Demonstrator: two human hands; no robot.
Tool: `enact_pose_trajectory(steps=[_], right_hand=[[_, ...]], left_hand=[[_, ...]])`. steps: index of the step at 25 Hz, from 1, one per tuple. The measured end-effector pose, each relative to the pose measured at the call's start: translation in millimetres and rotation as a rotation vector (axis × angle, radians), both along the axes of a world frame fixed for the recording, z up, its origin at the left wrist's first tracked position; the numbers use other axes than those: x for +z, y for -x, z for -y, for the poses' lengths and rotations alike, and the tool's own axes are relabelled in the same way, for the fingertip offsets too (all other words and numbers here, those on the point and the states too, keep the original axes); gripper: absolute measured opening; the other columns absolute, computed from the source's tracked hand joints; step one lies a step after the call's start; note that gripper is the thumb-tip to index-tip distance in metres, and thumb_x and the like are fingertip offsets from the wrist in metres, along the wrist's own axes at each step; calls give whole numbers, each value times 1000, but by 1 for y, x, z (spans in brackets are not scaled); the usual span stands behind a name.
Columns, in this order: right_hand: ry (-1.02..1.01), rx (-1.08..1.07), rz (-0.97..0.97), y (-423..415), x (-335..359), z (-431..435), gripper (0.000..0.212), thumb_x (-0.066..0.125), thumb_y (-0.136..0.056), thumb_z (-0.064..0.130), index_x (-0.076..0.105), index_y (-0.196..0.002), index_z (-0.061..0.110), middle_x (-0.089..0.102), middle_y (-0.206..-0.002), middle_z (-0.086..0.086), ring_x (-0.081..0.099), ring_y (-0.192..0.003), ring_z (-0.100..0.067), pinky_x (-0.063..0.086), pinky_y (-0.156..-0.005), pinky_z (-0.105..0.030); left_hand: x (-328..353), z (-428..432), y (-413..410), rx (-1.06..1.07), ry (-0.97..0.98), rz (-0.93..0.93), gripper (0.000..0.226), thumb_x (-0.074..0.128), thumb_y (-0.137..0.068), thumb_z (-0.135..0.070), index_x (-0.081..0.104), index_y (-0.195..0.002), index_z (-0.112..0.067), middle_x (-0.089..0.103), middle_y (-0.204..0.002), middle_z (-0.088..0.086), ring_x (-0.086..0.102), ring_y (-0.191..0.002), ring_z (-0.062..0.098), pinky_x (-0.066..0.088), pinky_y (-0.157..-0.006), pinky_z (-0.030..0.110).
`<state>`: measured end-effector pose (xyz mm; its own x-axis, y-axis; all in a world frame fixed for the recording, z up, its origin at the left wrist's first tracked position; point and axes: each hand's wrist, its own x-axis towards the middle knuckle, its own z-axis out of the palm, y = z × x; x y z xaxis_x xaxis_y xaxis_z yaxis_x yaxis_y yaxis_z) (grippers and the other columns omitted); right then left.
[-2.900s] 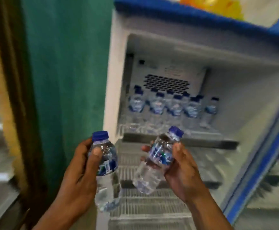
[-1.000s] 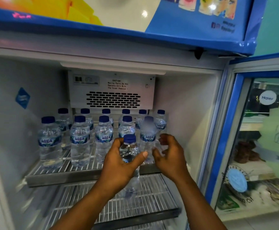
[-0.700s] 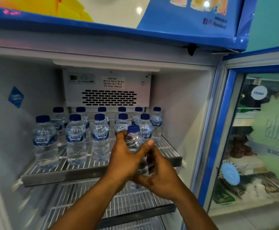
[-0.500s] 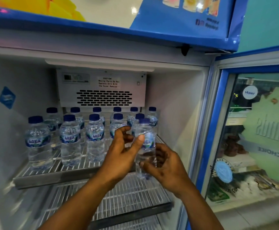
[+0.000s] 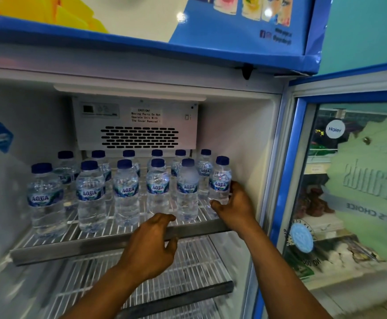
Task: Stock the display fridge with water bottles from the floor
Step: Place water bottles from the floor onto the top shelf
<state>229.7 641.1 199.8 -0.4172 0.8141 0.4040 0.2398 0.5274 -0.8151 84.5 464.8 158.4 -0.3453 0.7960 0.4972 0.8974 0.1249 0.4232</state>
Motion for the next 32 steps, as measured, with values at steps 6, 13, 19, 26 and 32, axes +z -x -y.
enact_pose_trajectory(steps=[6,13,19,26,32], right_hand=[[-9,-24,68,5,-5,-10,64,80,-77,10,49,-132,15,63,-126,-3,61,-111,-21,43,-84,-22],[-124,-94,148,8,-21,-12,78,88,-68,22,45,-133,15,58,-127,-4,59,-113,-23,47,-90,-26],[-150,-64,196,5,-13,-13,78,88,-69,18,44,-133,11,60,-128,-7,60,-115,-26,43,-88,-22],[-150,-70,242,6,-13,-15,79,88,-69,20,43,-134,11,59,-130,-8,60,-116,-28,46,-90,-26],[-162,-205,172,7,-14,2,65,84,-71,24,46,-123,10,63,-119,-11,63,-108,-31,51,-87,-33]], left_hand=[[-5,2,-2,-5,25,-126,32,63,-84,-37,60,-116,-33,61,-102,-18,59,-92,6,47,-84,21],[-7,2,-3,1,14,-149,38,67,-84,-35,60,-121,-29,63,-105,-14,61,-95,8,45,-92,24],[-7,2,-5,27,30,-171,41,65,-84,-38,58,-124,-29,62,-107,-14,60,-97,7,41,-95,23],[-3,3,-7,15,74,-184,48,61,-89,-39,51,-134,-26,58,-120,-10,56,-108,10,36,-101,23],[-7,24,-2,-40,-41,-250,44,65,-87,-29,56,-129,-17,55,-125,-3,54,-114,16,44,-99,26]])
